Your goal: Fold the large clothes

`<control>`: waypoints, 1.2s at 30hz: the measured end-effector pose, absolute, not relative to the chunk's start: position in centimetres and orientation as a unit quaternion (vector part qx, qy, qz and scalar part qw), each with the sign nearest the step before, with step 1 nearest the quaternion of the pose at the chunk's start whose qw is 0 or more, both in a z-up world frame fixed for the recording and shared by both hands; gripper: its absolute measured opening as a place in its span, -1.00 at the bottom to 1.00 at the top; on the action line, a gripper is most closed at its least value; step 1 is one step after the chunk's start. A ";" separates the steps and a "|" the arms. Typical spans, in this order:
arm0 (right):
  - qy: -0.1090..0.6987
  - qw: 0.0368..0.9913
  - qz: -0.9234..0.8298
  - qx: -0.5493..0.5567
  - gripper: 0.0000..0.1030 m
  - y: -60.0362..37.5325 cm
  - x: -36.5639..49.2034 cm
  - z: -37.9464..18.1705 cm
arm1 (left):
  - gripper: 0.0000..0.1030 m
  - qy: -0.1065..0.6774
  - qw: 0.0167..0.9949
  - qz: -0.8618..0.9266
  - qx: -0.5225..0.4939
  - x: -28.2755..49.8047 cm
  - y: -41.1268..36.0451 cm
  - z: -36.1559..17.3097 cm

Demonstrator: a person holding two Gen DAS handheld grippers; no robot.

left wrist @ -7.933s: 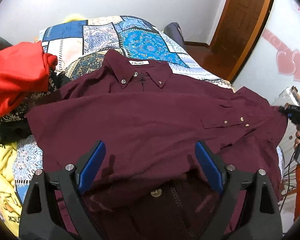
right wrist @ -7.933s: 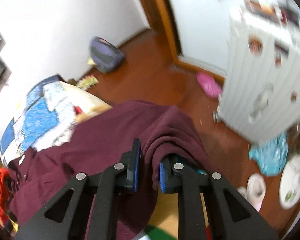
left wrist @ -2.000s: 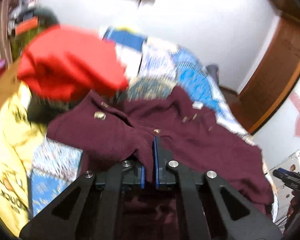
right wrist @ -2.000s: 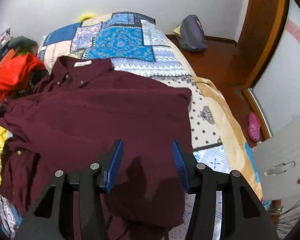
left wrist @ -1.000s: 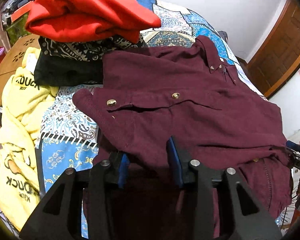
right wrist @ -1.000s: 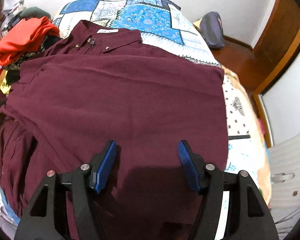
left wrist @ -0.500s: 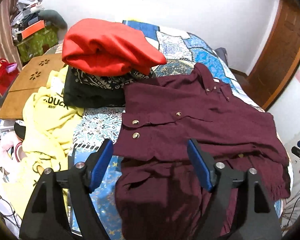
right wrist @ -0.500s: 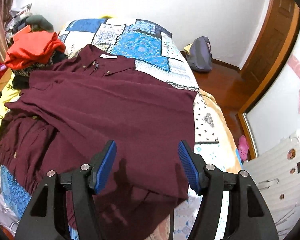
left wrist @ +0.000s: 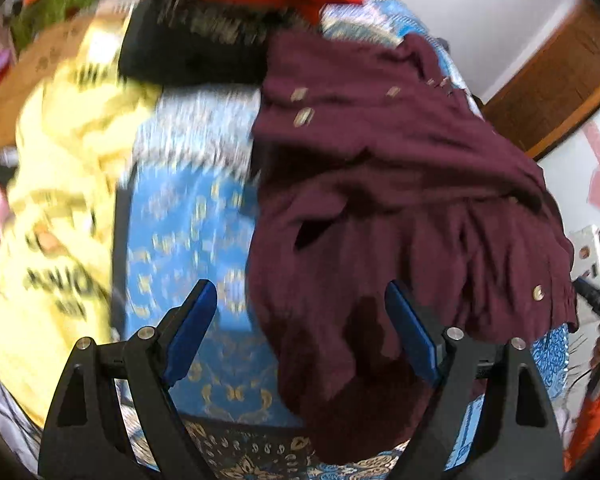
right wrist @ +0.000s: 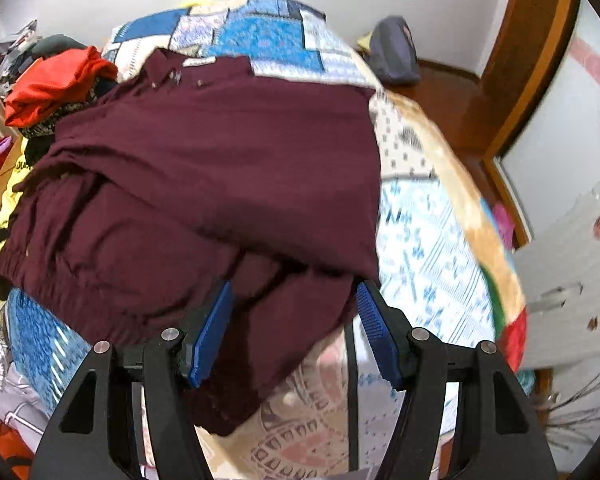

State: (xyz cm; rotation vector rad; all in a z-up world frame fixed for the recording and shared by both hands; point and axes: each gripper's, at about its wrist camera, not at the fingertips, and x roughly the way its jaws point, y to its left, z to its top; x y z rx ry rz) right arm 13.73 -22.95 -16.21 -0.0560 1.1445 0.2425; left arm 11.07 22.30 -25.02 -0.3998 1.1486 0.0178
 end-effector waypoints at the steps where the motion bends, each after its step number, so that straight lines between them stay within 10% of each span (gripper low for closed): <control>1: 0.546 0.830 0.114 -0.018 0.17 -23.1 13.6 -16.6 | 0.66 0.547 0.812 0.001 -0.205 10.9 22.5 -25.8; 8: 0.561 0.818 0.121 0.046 0.17 -23.9 12.9 -18.1 | 0.63 0.556 0.788 -0.043 -0.262 9.9 22.1 -28.6; 15: 0.567 0.790 0.164 0.166 0.08 -26.0 13.2 -20.6 | -0.19 0.532 0.794 -0.076 -0.283 8.6 21.0 -27.6; 20: 0.562 0.788 0.192 0.164 -0.76 -25.0 13.2 -19.7 | -0.71 0.531 0.800 -0.066 -0.272 9.6 20.6 -26.0; 36: 0.435 0.858 0.239 0.132 -0.84 -22.9 23.3 -9.5 | -0.86 0.382 0.872 -0.092 -0.292 17.5 22.9 -12.9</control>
